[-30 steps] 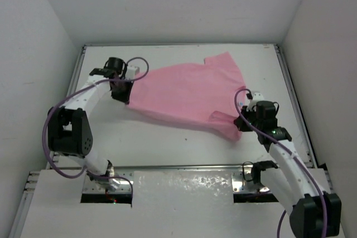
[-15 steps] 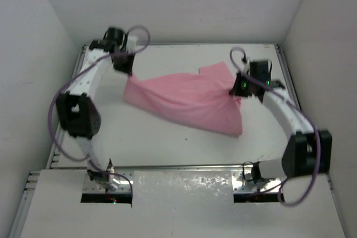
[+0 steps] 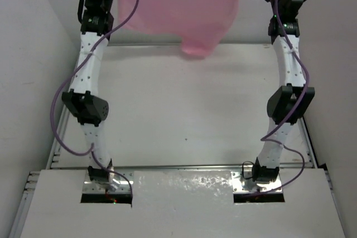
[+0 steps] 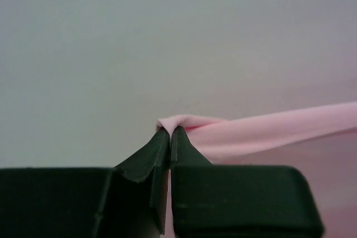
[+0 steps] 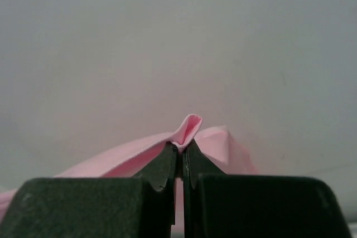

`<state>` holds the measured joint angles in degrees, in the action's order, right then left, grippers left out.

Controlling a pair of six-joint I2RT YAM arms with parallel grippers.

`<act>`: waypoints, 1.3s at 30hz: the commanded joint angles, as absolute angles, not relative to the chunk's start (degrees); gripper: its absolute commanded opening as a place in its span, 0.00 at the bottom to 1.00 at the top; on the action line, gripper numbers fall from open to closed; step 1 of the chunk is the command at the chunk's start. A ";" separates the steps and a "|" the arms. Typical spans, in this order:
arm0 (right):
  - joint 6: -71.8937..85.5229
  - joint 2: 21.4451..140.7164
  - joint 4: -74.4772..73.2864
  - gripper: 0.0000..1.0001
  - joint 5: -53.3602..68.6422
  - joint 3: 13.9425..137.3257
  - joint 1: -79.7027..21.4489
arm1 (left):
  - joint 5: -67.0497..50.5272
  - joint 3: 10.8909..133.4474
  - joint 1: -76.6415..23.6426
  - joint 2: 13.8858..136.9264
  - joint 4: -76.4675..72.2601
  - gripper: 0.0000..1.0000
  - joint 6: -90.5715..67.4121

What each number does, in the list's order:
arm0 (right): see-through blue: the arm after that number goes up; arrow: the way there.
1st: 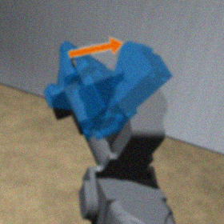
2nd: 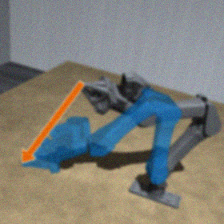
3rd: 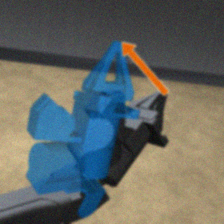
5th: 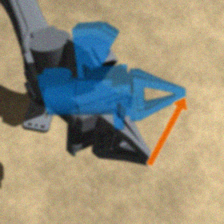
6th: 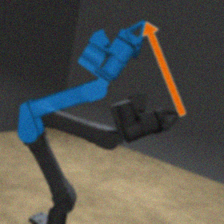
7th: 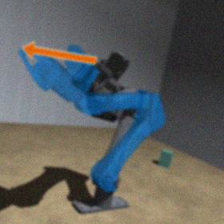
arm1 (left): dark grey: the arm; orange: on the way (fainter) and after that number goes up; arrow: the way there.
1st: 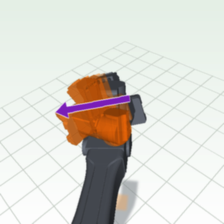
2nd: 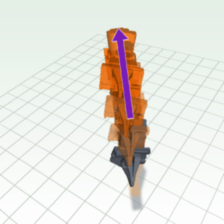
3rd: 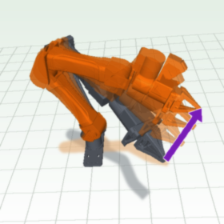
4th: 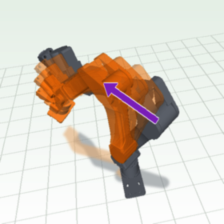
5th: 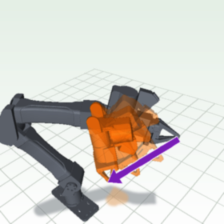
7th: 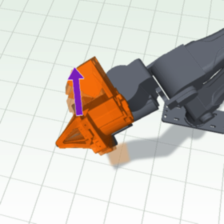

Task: Fold and stack the t-shirts
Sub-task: Flatten out the tshirt

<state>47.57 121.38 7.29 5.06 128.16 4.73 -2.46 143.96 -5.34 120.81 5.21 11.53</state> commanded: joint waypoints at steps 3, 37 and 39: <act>46.50 114.54 18.36 0.00 7.20 121.23 4.13 | -7.20 128.16 -7.21 111.54 -7.41 0.00 18.01; 22.24 40.94 -21.10 0.00 19.51 17.92 0.44 | -6.42 52.38 -4.39 74.35 42.97 0.00 27.07; 21.89 42.88 -17.52 0.00 19.60 19.50 0.44 | -6.24 52.73 -4.39 74.79 43.50 0.00 26.54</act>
